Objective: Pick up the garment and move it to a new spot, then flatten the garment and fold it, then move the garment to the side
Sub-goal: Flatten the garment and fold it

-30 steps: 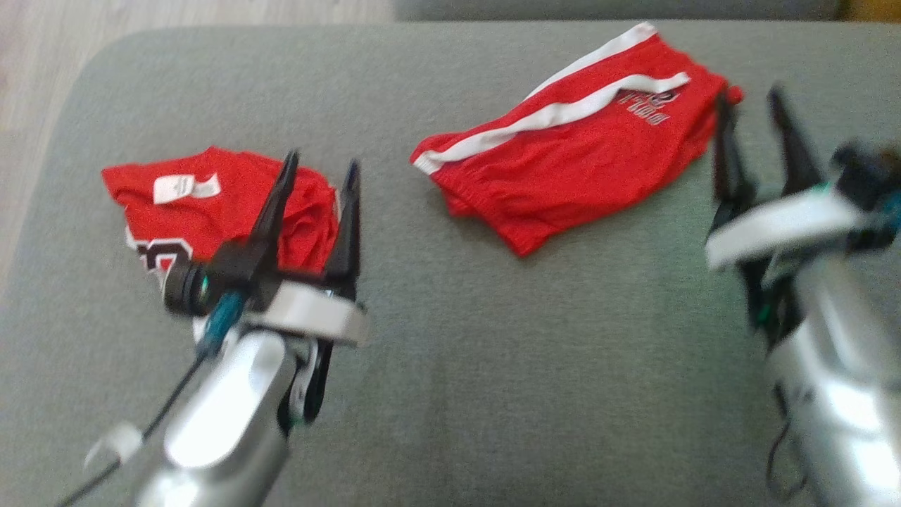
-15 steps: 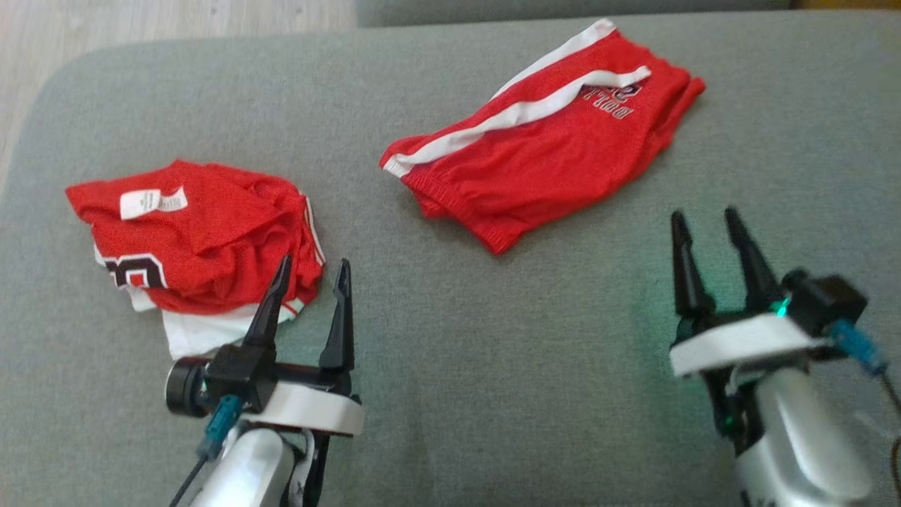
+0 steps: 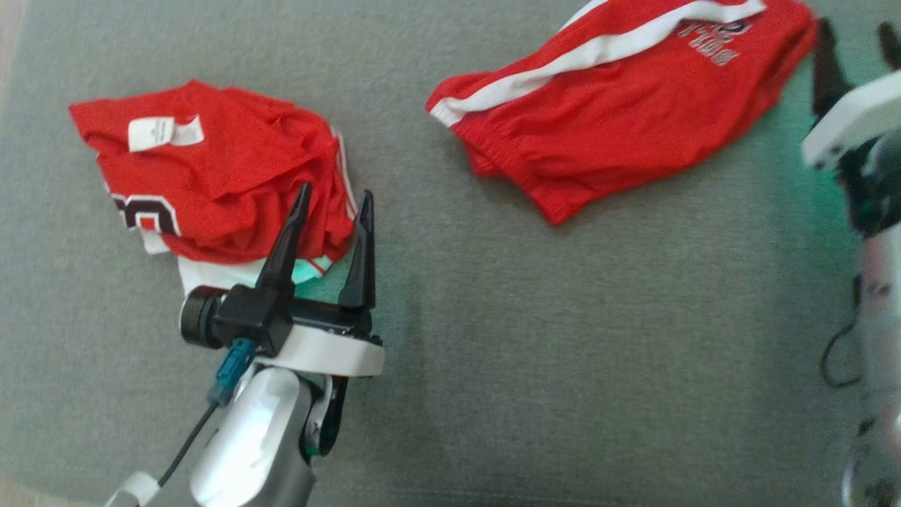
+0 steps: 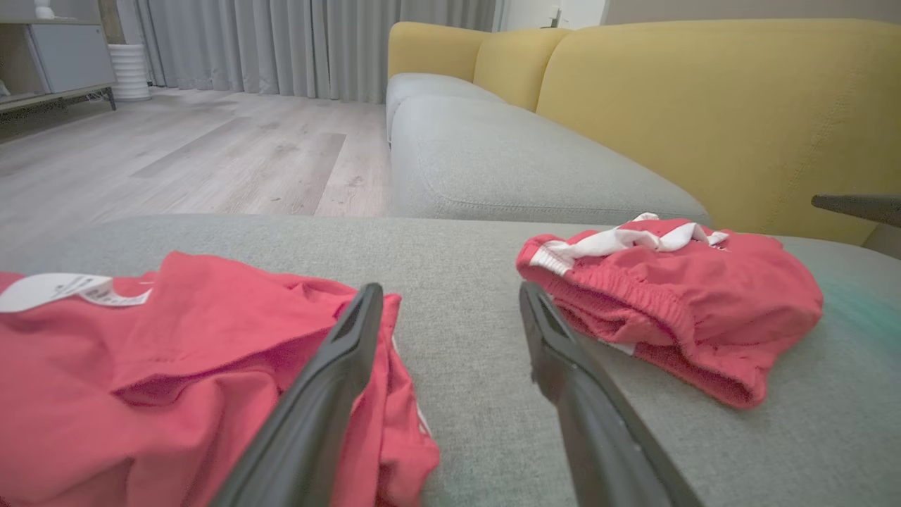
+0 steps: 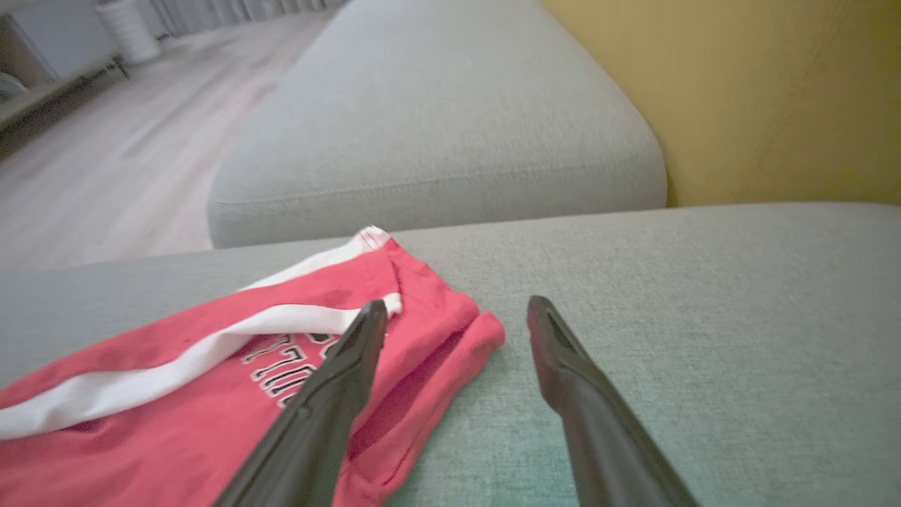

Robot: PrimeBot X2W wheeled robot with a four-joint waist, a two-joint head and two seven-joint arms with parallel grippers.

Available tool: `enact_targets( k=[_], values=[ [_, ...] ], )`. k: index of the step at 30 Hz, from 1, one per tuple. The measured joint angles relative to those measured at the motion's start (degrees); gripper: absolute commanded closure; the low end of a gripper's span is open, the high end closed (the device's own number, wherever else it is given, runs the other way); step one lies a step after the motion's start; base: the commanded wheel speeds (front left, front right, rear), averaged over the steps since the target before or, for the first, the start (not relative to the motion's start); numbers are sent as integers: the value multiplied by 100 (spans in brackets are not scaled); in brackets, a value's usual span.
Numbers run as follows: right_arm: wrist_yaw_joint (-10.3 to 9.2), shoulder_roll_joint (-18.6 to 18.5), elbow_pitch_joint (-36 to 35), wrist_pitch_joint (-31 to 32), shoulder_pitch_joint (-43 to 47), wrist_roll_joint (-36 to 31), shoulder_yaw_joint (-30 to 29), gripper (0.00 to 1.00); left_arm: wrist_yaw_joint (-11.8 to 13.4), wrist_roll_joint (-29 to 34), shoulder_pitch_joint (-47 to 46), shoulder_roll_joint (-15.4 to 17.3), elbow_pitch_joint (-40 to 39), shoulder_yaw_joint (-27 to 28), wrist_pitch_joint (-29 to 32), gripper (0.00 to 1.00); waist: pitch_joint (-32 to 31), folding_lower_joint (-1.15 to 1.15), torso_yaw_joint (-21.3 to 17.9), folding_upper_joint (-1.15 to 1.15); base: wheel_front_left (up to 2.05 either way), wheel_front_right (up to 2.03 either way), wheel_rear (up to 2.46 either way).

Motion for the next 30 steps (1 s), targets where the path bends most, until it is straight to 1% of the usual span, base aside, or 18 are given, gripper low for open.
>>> enact_targets(
  k=[2, 3, 6, 11, 12, 16, 17, 24, 30],
  values=[
    [0, -92, 437, 226, -377, -125, -179, 0, -48, 27, -72, -60, 16, 9, 0, 0, 117, 0, 106, 0, 0, 0, 0],
    [0, -92, 437, 226, -377, -125, -179, 0, -48, 27, -72, -60, 16, 9, 0, 0, 117, 0, 106, 0, 0, 0, 0],
    [0, -254, 1002, 378, -831, -419, -324, 0, -145, 73, -190, -135, 30, 16, 0, 0, 276, 0, 265, 0, 0, 0, 0],
    [0, -561, 1748, 454, -1262, -915, -454, 0, -205, 124, -299, -237, 65, 34, 0, 0, 490, 0, 510, 0, 0, 0, 0],
    [0, -609, 1853, 453, -1298, -1021, -485, 0, -249, 131, -301, -247, 68, 34, 0, 0, 522, 0, 552, 0, 0, 0, 0],
    [0, -708, 2199, 445, -1580, -1236, -573, 0, -268, 175, -307, -265, 96, 85, 0, 0, 618, -2, 665, 0, 0, 0, 0],
    [0, -717, 2278, 441, -1659, -1251, -560, 99, -278, 175, -309, -269, 105, 118, 0, 0, 627, -1, 672, 0, 0, 0, 0],
    [0, -589, 2748, 25, -1722, -1214, -377, 100, -300, 218, -309, -287, 190, 209, 0, 0, 475, -1, 522, 0, 0, 0, 0],
    [0, -589, 3052, -422, -1516, -923, -294, 100, -350, 274, -281, -298, 213, 354, 0, 0, 189, -2, 279, 0, 0, 0, 0]
  ],
)
